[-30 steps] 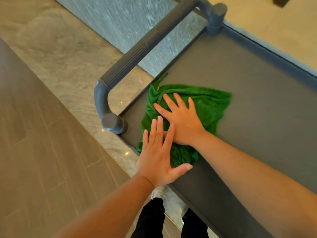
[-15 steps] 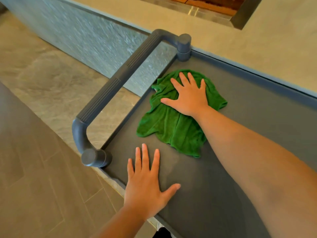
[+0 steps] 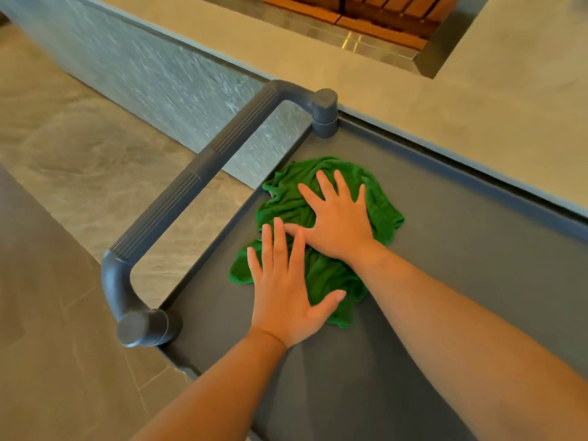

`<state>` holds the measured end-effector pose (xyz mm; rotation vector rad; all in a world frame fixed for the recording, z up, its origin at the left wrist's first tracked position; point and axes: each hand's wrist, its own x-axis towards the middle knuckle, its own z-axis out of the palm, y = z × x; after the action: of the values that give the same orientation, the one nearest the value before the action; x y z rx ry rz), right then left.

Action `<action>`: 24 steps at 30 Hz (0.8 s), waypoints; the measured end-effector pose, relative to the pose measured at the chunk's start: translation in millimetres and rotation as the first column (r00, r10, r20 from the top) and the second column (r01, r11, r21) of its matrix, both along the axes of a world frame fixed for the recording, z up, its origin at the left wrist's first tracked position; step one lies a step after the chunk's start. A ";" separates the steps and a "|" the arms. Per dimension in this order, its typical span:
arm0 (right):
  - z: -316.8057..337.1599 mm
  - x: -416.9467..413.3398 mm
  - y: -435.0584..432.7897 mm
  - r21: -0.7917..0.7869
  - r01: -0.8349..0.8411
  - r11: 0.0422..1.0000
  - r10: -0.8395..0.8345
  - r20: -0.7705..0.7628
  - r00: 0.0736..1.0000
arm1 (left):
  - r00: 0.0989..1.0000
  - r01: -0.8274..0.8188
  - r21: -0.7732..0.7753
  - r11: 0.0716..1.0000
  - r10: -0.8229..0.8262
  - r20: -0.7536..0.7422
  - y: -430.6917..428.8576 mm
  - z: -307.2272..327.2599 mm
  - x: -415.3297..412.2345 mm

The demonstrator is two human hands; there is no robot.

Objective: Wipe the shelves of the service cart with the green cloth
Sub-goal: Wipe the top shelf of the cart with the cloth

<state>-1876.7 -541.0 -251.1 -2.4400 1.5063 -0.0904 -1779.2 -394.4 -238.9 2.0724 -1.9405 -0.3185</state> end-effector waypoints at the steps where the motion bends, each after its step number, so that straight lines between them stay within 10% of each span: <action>1: -0.2 0.4 -8.8 -0.007 -0.001 1.000 0.001 -0.008 1.000 | 1.000 0.013 0.001 1.000 -0.013 0.007 -0.1 -1.6 0.2; 24: 3.0 -94.5 6.0 0.046 0.245 0.968 -0.243 -0.040 0.969 | 0.995 0.029 0.072 0.997 -0.036 0.095 -15.8 -4.1 -2.2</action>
<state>-1971.2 -535.0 -248.1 -2.2171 1.7955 -0.0586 -1781.4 -410.2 -243.1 2.1390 -2.0485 -0.3029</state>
